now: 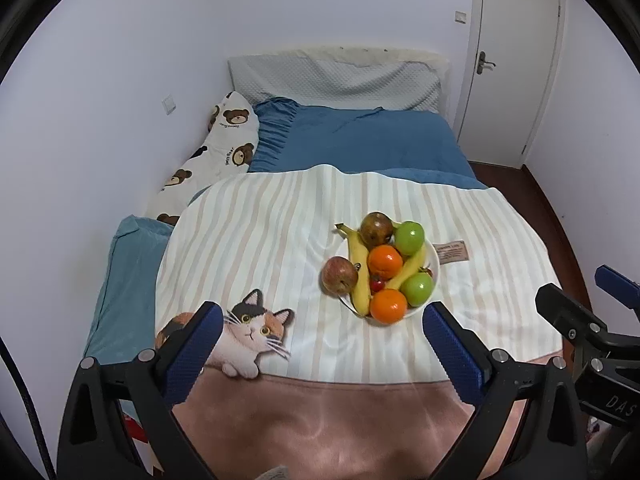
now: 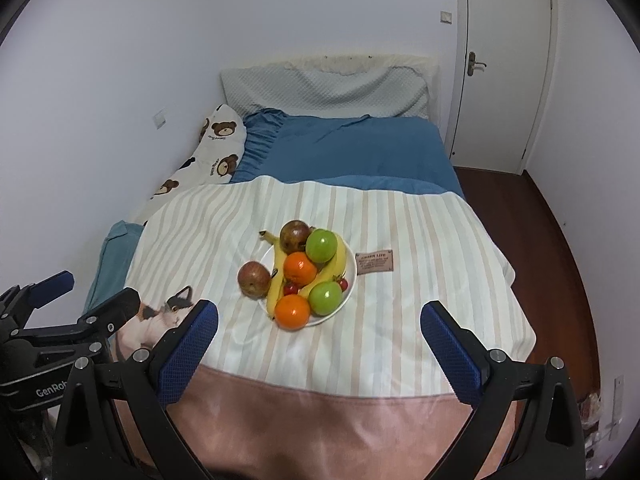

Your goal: Organize fruits

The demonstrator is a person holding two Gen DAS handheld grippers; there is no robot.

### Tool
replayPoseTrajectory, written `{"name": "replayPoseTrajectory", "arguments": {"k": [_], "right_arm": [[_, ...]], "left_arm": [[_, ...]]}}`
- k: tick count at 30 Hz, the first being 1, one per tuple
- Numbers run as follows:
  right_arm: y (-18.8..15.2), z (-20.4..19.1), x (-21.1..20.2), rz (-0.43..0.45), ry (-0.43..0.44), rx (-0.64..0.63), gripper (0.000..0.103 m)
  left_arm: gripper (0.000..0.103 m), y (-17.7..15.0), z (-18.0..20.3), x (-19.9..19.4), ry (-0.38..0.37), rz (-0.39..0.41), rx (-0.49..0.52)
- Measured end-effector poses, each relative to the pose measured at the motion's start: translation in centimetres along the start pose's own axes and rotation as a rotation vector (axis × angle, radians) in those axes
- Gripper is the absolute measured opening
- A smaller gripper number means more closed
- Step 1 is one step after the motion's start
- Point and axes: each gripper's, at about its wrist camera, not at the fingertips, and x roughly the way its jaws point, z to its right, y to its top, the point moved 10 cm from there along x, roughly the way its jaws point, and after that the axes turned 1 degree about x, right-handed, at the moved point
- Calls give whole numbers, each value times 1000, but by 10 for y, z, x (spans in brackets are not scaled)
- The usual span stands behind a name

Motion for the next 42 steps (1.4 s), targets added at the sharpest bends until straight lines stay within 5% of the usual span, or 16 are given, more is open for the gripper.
{"name": "replayPoseTrajectory", "arguments": {"k": [14, 42], "right_arm": [[14, 19, 48, -19, -46, 28, 103], [1, 16, 64, -51, -32, 51, 103]], "left_arm": [[102, 12, -4, 42, 15, -27, -15], [102, 8, 5, 53, -7, -63, -7]]}}
